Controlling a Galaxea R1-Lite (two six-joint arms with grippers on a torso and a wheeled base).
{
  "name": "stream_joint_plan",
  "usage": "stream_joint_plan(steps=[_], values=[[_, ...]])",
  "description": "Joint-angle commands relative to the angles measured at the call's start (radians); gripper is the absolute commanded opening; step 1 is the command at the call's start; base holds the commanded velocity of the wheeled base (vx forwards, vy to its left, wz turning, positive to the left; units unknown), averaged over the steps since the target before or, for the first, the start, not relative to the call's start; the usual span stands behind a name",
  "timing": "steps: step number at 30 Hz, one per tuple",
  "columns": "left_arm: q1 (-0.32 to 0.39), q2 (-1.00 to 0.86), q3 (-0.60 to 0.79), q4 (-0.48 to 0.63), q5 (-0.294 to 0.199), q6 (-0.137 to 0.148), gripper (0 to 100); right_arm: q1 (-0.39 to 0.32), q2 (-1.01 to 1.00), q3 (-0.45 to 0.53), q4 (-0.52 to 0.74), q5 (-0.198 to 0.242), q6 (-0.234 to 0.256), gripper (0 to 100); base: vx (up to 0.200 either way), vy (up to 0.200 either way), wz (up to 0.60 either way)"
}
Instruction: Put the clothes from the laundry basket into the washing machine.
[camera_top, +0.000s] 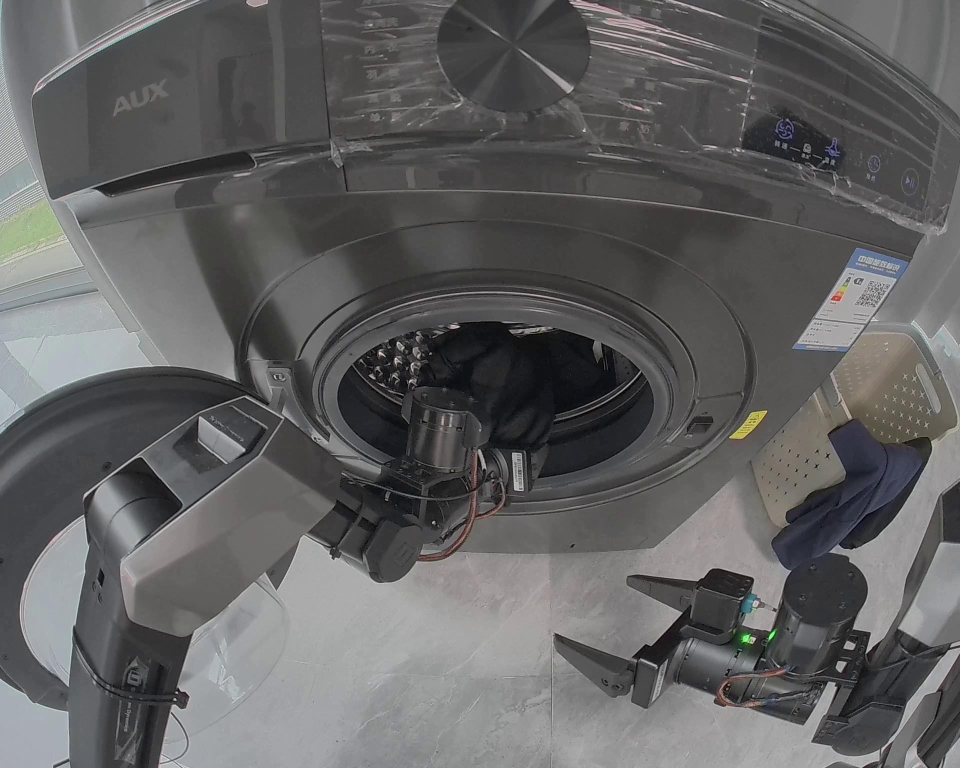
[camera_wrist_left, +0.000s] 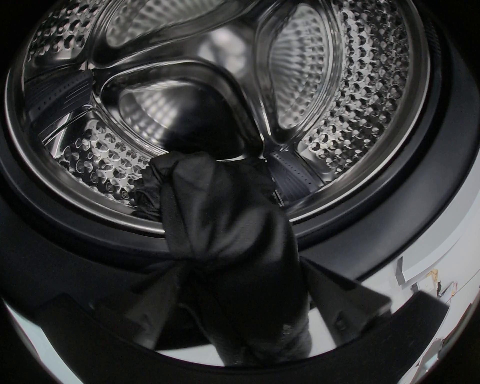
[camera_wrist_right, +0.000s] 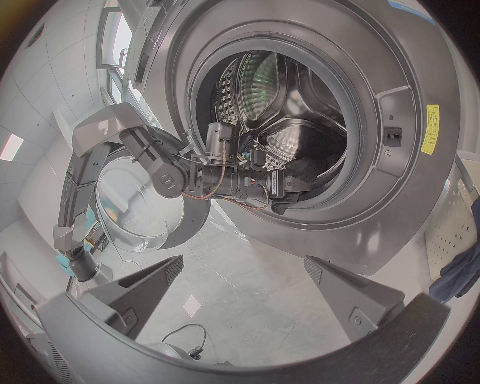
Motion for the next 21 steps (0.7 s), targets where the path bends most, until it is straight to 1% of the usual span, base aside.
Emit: stream_joint_plan(steps=[1, 6, 7, 10, 11, 12, 14, 16, 19, 21], values=[[0.010, 0.031, -0.033, -0.015, 0.002, 0.002, 0, -0.003, 0.000, 0.000, -0.001, 0.000, 0.000, 100, 0.000, 0.000, 0.00], [0.008, 0.042, -0.079, -0.030, 0.005, -0.003, 0, -0.003, 0.001, 0.000, -0.001, 0.000, 0.000, 100, 0.000, 0.000, 0.00], [0.010, 0.043, -0.110, -0.050, 0.005, -0.007, 0, -0.003, 0.001, 0.000, -0.001, 0.000, 0.000, 100, 0.000, 0.000, 0.00], [0.010, 0.042, -0.145, -0.078, 0.006, -0.021, 0, -0.005, 0.000, 0.000, -0.001, 0.000, 0.000, 100, 0.000, 0.000, 0.00], [0.008, 0.042, -0.177, -0.108, 0.006, -0.047, 0, -0.005, 0.001, 0.000, -0.001, 0.000, 0.000, 100, 0.000, 0.000, 0.00], [0.008, 0.043, -0.193, -0.125, 0.006, -0.062, 0, -0.005, 0.001, 0.000, -0.001, 0.000, 0.000, 100, 0.000, 0.000, 0.00], [0.008, 0.056, -0.237, -0.159, 0.006, -0.081, 0, -0.003, 0.003, 0.000, -0.001, 0.000, 0.000, 100, 0.000, 0.000, 0.00], [0.008, 0.059, -0.242, -0.160, 0.006, -0.081, 0, -0.003, 0.003, -0.001, -0.001, 0.000, 0.000, 100, 0.000, 0.000, 0.00], [0.011, 0.091, -0.295, -0.196, 0.009, -0.081, 0, -0.003, 0.003, 0.000, -0.001, 0.000, 0.000, 100, 0.000, 0.000, 0.00], [0.011, 0.095, -0.297, -0.202, 0.012, -0.082, 0, -0.005, 0.003, 0.000, -0.001, 0.000, 0.000, 100, 0.000, 0.000, 0.00]])
